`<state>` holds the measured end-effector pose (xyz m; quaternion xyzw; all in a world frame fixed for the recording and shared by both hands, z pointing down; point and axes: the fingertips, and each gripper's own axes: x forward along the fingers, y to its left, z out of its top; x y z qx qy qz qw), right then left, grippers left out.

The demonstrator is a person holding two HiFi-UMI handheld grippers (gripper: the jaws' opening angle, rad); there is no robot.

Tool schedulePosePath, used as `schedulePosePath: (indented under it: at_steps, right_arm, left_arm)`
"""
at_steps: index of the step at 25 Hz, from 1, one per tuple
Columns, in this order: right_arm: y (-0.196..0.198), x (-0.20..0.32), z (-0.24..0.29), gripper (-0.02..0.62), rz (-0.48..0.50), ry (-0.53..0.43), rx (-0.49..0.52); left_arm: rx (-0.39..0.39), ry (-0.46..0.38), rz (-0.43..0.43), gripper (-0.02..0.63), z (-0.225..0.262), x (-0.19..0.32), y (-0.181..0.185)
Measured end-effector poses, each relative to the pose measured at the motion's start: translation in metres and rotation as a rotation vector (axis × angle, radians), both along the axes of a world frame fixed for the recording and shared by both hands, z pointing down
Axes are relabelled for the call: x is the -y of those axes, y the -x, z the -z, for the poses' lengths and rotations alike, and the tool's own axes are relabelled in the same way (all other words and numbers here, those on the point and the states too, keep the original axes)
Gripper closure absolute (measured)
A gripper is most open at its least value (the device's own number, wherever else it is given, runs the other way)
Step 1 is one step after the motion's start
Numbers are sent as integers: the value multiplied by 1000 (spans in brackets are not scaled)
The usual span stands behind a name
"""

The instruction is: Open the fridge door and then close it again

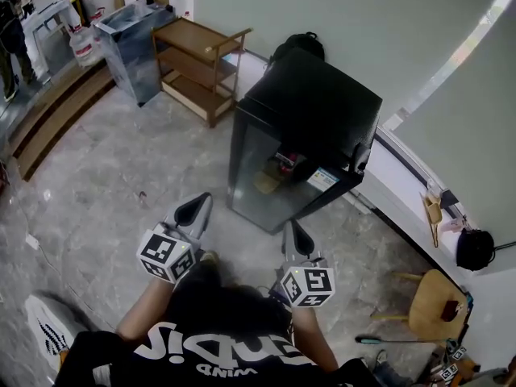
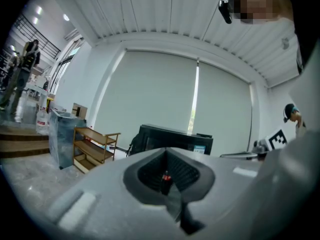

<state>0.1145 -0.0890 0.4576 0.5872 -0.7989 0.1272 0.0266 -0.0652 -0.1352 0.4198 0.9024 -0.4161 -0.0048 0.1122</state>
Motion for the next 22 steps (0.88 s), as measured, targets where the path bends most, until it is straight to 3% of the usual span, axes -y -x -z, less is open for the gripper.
schedulePosePath:
  at_steps: [13,17,22]
  right_arm:
    - [-2,50,-2,598,-14,-2,-18]
    - [-10,59,-4,598,-22,2,-17]
    - [-14,65,-5,598,-35,2,-5]
  left_arm:
    - [-16,2,-40,597,-6,58,-16]
    - [-23,1,-66,538,-5,67,-26]
    - [-19,20,-118,395,-10,72,-34]
